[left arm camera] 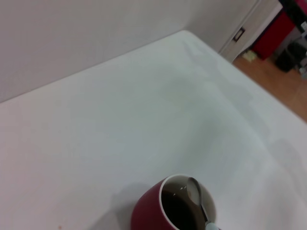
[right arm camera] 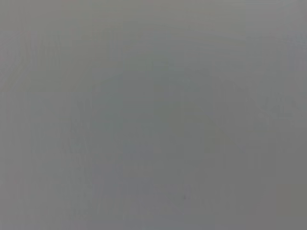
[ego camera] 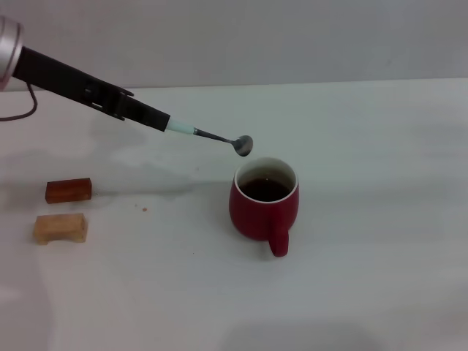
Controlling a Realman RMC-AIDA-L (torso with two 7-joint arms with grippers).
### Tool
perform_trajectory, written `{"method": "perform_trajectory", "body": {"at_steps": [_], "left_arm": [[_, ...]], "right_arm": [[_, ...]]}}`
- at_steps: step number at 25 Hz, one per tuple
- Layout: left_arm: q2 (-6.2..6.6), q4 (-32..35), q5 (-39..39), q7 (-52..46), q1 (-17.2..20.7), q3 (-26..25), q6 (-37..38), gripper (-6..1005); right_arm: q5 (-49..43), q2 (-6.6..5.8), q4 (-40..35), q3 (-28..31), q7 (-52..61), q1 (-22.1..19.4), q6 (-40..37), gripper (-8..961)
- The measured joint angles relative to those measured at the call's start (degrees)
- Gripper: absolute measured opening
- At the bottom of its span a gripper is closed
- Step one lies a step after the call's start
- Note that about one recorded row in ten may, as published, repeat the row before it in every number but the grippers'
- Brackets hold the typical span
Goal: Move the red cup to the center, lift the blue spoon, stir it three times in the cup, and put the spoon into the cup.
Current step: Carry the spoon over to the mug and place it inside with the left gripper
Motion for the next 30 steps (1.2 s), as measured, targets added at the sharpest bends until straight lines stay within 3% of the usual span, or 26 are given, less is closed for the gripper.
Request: {"method": "perform_trajectory", "body": {"at_steps": [16,30], "left_arm": [[-1.95,-0.08,6.47,0.32,-4.41,2.81,0.15,137],[-4.75,-1.54,11.82,0.78,-7.05,6.74,-3.5,138]], "right_arm": [[0.15,0.61,0.0,0.0,0.0,-0.5,-0.15,483],[0.09,0.56,-0.21,0.0,0.0,-0.54,-0.03,483]]}}
